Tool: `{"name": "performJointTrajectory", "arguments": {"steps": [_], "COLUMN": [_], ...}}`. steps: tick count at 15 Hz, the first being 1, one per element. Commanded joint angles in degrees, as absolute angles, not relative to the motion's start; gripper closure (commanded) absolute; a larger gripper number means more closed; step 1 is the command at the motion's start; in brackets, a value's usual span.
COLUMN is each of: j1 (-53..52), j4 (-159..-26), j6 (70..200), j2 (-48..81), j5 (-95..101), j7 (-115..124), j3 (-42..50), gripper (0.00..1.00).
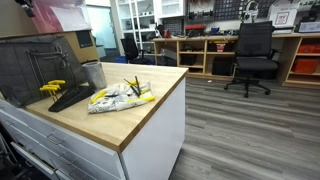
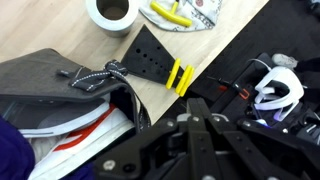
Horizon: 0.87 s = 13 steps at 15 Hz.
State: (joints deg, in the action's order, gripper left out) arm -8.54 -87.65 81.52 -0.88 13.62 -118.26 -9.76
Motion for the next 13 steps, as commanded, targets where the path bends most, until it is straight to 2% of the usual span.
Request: {"name": "performJointTrajectory", "arguments": {"steps": [1, 4, 13], "j1": [-9.2, -9.9, -9.8], "j4": [-87.2, -87.2, -87.1], "j6": [80.0, 78.3, 78.1], "j2": [-0.5, 0.2, 0.3], "j5": [13.0, 12.4, 12.3], "j7": [-115.9, -113.1, -113.0], "j3": [-9.9, -10.5, -10.5], "gripper": [0.97, 0.75, 0.74]}}
